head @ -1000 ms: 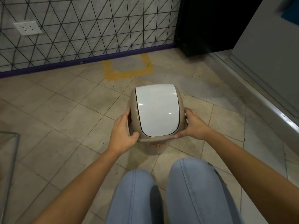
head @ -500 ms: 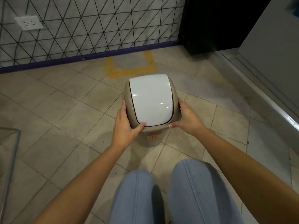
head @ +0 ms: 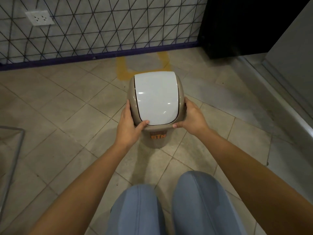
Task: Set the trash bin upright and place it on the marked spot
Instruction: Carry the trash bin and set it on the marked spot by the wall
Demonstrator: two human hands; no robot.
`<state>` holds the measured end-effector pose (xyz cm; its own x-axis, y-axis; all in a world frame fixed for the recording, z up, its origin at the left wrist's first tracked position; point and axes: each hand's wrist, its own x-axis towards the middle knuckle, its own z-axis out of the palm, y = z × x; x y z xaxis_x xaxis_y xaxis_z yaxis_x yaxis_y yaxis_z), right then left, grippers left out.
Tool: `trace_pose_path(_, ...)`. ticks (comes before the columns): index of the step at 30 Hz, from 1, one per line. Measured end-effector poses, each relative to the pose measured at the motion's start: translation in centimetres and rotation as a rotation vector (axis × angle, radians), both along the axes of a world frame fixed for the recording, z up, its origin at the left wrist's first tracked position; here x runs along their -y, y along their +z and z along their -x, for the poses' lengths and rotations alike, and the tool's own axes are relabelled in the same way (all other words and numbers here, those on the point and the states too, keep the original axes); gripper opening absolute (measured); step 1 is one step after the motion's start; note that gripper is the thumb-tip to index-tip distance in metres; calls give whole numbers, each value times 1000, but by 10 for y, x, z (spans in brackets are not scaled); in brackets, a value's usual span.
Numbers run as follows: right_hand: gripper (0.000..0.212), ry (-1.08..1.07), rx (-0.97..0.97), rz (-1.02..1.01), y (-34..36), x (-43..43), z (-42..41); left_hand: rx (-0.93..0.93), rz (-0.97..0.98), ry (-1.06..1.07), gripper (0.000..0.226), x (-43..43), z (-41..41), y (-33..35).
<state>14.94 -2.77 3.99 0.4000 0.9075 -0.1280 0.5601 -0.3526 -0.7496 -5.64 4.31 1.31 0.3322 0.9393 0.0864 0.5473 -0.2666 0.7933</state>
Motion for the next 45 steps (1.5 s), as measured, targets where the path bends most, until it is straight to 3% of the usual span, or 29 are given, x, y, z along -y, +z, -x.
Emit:
trace_pose_path(13, 108, 46, 35, 51, 7, -38, -9, -89, 24, 49, 95, -27, -12, 14)
trace_pose_path(25, 110, 56, 56, 80, 11, -70, -11, -191, 54, 16, 108, -64, -7, 20)
trace_pose_path(45, 115, -35, -6, 75, 16, -134, -10, -153, 77, -74, 107, -135, -14, 14)
